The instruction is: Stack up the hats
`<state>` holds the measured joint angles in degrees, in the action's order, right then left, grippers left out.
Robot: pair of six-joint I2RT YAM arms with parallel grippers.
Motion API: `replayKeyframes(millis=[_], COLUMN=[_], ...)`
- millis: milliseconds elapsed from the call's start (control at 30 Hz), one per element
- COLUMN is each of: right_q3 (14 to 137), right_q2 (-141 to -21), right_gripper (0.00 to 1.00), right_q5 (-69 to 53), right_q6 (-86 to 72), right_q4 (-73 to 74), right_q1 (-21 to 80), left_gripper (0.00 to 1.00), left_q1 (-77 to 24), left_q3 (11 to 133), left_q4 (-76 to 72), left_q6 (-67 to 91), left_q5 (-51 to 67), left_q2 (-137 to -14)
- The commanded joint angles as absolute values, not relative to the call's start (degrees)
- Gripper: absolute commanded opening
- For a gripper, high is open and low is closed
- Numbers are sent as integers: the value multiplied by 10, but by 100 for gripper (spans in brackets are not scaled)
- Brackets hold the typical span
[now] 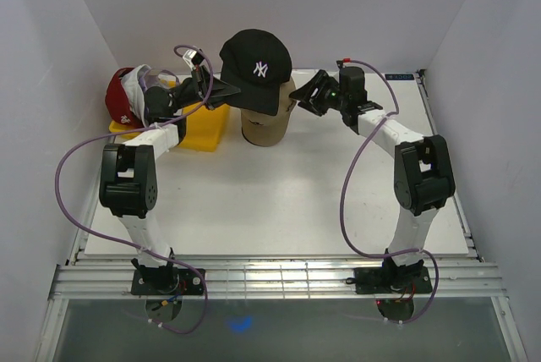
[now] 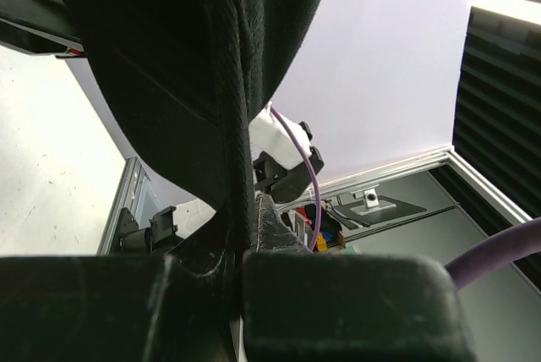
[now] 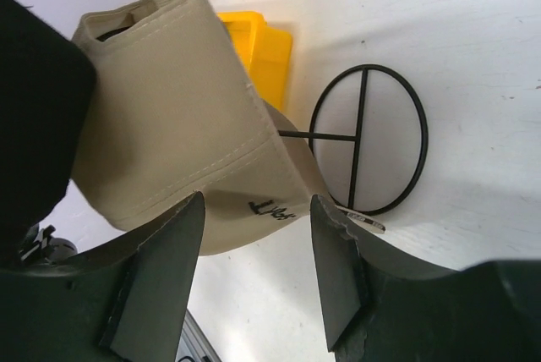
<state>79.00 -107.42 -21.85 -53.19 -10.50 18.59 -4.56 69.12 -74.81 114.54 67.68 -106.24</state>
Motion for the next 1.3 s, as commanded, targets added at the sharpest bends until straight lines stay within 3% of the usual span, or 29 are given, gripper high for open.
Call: replayKeyframes(millis=[0, 133, 467, 1033, 1267], right_q3=[818, 838, 895, 1023, 1052], right_q2=[-1089, -1107, -1143, -1222, -1250], right_gripper=[59, 57, 43, 47, 42], right_q5=[-229, -236, -252, -299, -315], right_q6=[-514, -506, -500, -483, -484], right_q4=[-124, -118, -100, -41, -38], right_q1=[178, 175, 165, 163, 163], left_gripper=[0, 0, 0, 0, 0], left_q1=[-42, -41, -42, -42, -42], left_q3=[698, 695, 667, 617, 591], left_q4=[-873, -854, -764, -634, -599], left_q6=[1183, 1173, 1099, 1005, 976], left_q5=[677, 675, 677, 643, 618], left_q2=[-1027, -1021, -983, -940, -924])
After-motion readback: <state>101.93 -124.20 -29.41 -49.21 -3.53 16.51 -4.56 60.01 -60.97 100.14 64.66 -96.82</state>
